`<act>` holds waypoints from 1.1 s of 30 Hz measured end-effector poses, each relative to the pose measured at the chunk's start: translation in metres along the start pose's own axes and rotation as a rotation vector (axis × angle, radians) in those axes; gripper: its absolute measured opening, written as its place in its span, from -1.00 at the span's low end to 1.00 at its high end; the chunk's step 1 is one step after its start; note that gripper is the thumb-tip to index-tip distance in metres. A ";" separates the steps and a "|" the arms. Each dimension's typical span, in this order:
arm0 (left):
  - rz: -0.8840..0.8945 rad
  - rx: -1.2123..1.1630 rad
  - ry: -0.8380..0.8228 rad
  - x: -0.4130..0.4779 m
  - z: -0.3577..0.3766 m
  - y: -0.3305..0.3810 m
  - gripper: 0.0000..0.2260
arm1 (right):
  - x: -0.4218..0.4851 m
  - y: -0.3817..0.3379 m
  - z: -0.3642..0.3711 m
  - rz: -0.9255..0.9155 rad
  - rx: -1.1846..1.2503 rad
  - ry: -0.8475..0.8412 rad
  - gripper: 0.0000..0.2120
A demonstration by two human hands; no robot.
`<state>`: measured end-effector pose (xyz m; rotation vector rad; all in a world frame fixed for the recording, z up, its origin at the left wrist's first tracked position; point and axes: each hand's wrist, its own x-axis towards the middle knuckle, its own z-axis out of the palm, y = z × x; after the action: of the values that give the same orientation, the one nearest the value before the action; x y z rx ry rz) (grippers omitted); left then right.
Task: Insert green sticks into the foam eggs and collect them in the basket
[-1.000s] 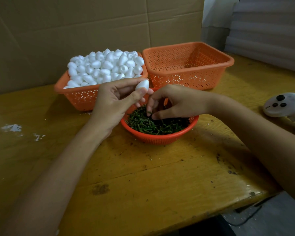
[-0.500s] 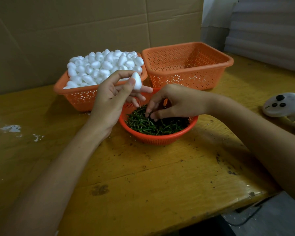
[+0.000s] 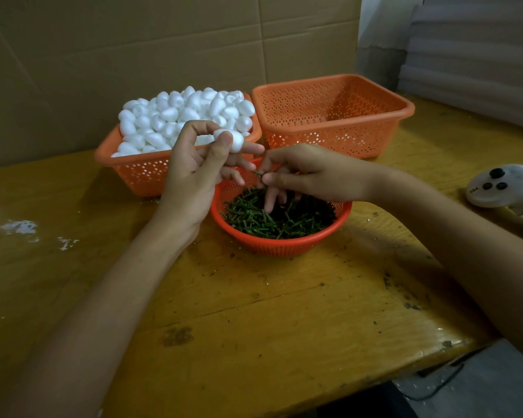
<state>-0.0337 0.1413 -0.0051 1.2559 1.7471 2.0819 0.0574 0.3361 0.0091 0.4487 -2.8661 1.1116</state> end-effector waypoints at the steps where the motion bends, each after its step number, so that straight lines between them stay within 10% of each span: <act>1: -0.002 -0.004 0.003 0.000 0.000 -0.001 -0.94 | 0.000 0.000 0.000 0.001 0.008 0.000 -0.84; 33: -0.014 0.072 0.020 0.001 -0.006 -0.012 -0.88 | -0.002 -0.002 -0.001 -0.063 0.074 0.182 -0.81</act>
<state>-0.0428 0.1411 -0.0153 1.2422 1.8491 2.0483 0.0597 0.3360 0.0112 0.4139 -2.6444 1.1848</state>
